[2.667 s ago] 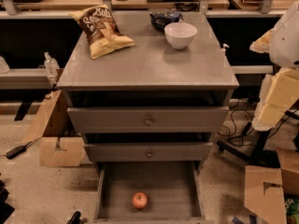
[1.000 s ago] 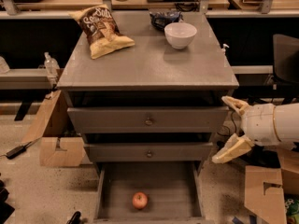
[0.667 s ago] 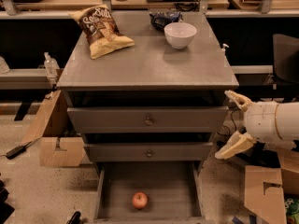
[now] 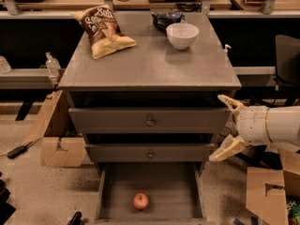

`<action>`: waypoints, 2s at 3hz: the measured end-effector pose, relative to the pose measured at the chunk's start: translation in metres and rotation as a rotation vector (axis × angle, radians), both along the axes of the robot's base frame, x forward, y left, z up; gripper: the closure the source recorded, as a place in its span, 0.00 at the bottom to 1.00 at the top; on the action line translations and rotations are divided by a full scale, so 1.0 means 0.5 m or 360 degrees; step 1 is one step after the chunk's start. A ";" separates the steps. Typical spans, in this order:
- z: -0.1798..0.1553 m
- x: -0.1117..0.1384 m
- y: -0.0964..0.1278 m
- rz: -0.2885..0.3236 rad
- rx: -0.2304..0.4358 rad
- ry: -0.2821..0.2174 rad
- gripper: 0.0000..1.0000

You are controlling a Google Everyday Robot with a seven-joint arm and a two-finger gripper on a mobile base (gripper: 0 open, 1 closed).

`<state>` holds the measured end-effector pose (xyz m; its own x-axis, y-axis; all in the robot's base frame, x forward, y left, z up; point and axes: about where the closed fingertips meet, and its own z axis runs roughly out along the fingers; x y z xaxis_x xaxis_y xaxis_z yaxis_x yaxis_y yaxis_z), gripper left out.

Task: Pick apple from bottom drawer and place on counter

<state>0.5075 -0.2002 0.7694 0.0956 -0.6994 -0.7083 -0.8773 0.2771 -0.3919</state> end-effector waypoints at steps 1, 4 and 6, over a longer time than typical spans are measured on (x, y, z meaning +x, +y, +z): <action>-0.163 0.019 0.088 0.0149 0.0195 0.0031 0.00; -0.512 0.023 0.188 0.0345 0.0381 0.0147 0.00; -0.565 0.015 0.217 0.0365 0.0432 0.0194 0.00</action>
Offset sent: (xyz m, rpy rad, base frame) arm 0.0156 0.0887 -0.2324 0.2678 0.0535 0.2304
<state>0.5148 -0.0918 0.4866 0.1312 -0.4547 -0.8809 -0.9643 0.1475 -0.2197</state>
